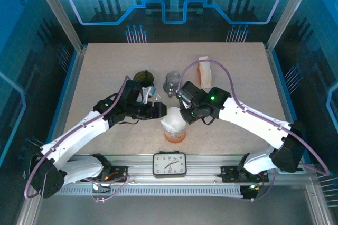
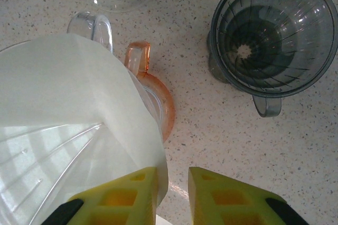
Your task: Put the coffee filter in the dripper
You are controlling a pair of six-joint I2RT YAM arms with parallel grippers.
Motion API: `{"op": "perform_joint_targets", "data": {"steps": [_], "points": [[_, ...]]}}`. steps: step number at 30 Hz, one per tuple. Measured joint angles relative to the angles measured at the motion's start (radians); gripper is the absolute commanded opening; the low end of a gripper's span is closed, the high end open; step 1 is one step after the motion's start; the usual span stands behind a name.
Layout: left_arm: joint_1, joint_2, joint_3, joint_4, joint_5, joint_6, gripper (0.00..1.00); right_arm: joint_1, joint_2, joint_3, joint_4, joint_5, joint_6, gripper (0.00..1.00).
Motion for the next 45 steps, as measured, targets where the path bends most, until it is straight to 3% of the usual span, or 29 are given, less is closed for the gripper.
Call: {"op": "perform_joint_targets", "data": {"steps": [12,17,21,45], "points": [[-0.029,0.000,0.014,-0.089,0.002,0.066,0.41,0.002,0.000,0.000,0.004,0.001,0.000,0.26],[-0.029,0.000,0.014,-0.092,-0.005,0.066,0.39,0.007,0.000,0.000,0.004,0.009,0.011,0.58],[-0.029,0.000,0.014,-0.092,-0.008,0.066,0.37,0.009,0.000,0.000,0.009,0.008,0.010,0.67],[-0.029,0.013,-0.021,-0.075,-0.016,0.064,0.36,0.034,0.164,-0.014,0.103,0.009,0.008,0.70]]}}
